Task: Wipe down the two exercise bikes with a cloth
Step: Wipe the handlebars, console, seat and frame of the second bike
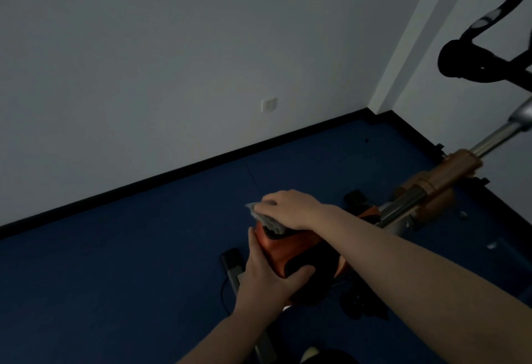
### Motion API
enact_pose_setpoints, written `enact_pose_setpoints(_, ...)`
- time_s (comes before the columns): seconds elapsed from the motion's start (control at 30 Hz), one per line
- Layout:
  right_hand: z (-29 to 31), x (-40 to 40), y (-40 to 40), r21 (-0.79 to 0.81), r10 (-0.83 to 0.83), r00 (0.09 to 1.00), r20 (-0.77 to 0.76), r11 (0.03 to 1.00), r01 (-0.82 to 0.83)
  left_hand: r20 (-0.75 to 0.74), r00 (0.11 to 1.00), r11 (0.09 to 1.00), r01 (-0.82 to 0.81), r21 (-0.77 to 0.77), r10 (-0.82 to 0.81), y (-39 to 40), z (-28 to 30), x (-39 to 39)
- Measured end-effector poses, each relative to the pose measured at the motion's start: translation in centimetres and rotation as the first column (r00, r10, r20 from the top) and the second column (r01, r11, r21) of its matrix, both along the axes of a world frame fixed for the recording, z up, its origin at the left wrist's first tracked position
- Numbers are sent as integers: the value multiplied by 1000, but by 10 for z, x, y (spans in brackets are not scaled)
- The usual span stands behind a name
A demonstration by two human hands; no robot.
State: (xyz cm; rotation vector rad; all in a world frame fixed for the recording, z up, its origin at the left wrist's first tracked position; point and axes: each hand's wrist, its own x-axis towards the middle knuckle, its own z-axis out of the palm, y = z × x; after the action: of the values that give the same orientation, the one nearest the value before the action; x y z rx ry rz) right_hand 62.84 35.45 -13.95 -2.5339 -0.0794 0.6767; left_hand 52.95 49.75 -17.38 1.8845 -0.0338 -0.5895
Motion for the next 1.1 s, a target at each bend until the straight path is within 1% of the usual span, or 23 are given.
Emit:
enact_pose_setpoints(0.07, -6, -9, 2, -81, 145, 979, 145, 988, -134, 9, 1000, 1000, -13, -12, 14, 1, -1, -1)
enact_pose_setpoints(0.1, -7, -14, 1, -72, 219, 961, 170, 975, -210, 19, 1000, 1000, -21, -11, 21, 1, -1, -1)
enact_pose_setpoints(0.13, -5, -16, -3, -28, 247, 956, 158, 969, -246, 23, 999, 1000, -24, -4, 24, 0, -1, -1)
enact_pose_setpoints(0.17, -2, -14, -9, 37, 210, 972, 104, 976, -214, 18, 1000, 1000, -22, 1, 22, 0, -1, -1)
enact_pose_setpoints(0.2, 1, -10, -13, 103, 118, 993, 27, 987, -120, 7, 1000, 1000, -12, 8, 12, 0, -1, 0)
enact_pose_setpoints(0.23, 2, -6, -17, 124, 22, 999, -39, 992, -17, -6, 1000, 1000, 2, 14, -2, -1, -1, 0)
enact_pose_setpoints(0.27, 1, -4, -18, 102, -40, 998, -58, 994, 46, -17, 1000, 1000, 12, 19, -12, -1, -1, 0)
enact_pose_setpoints(0.3, 1, -6, -16, 54, -53, 998, -29, 997, 54, -24, 1000, 1000, 15, 20, -15, -1, -1, 0)
enact_pose_setpoints(0.33, -2, -9, -14, 3, -15, 999, 41, 1000, 15, -26, 1000, 1000, 12, 19, -11, -1, -1, 0)
enact_pose_setpoints(0.4, -7, -20, -12, -44, 128, 980, 149, 991, -123, -23, 1000, 1000, 2, 22, -1, -1, -1, -1)
enact_pose_setpoints(0.47, -4, -22, -19, -8, 192, 973, 129, 981, -193, -16, 1000, 999, 3, 37, -2, -1, -1, 0)
enact_pose_setpoints(0.53, 1, -18, -27, 64, 81, 997, 15, 995, -82, -20, 1000, 1000, 12, 17, -12, -1, -3, 2)
enact_pose_setpoints(0.57, 1, -17, -28, 62, 20, 1000, -15, 998, -19, -26, 1000, 1000, 17, 3, -17, -1, -3, 2)
enact_pose_setpoints(0.6, 1, -20, -27, 28, -12, 1000, 5, 1000, 12, -31, 999, 1000, 22, 2, -22, 0, -4, 2)
enact_pose_setpoints(0.67, -2, -29, -24, -86, 31, 991, 130, 996, -20, -24, 1000, 1000, 19, 17, -18, 1, -4, 1)
enact_pose_setpoints(0.73, -5, -38, -26, -100, 78, 980, 181, 993, -61, 63, 998, 998, 7, 55, -10, 0, -4, 1)
enact_pose_setpoints(0.77, -4, -41, -32, -91, 76, 981, 180, 994, -60, 170, 985, 994, 20, 105, -38, 0, -4, 2)
enact_pose_setpoints(0.83, -2, -45, -48, -120, 40, 983, 179, 993, -18, 399, 902, 965, 65, 253, -165, 2, -3, 8)
enact_pose_setpoints(0.87, -2, -47, -56, -168, 24, 981, 194, 986, 9, 468, 851, 940, 85, 329, -241, 3, -1, 13)
enact_pose_setpoints(0.93, -4, -55, -76, -310, -9, 967, 255, 947, 90, 516, 767, 881, 133, 455, -382, 5, 1, 22)
enact_pose_setpoints(1.0, -12, -66, -94, -413, -71, 943, 325, 886, 209, 529, 714, 847, 171, 504, -459, 6, 2, 26)
enact_pose_setpoints(1.03, -17, -71, -100, -404, -133, 924, 358, 870, 281, 532, 705, 846, 185, 500, -469, 5, 2, 26)
enact_pose_setpoints(1.1, -27, -77, -101, -287, -293, 851, 437, 851, 440, 533, 715, 864, 203, 461, -452, 4, 1, 27)
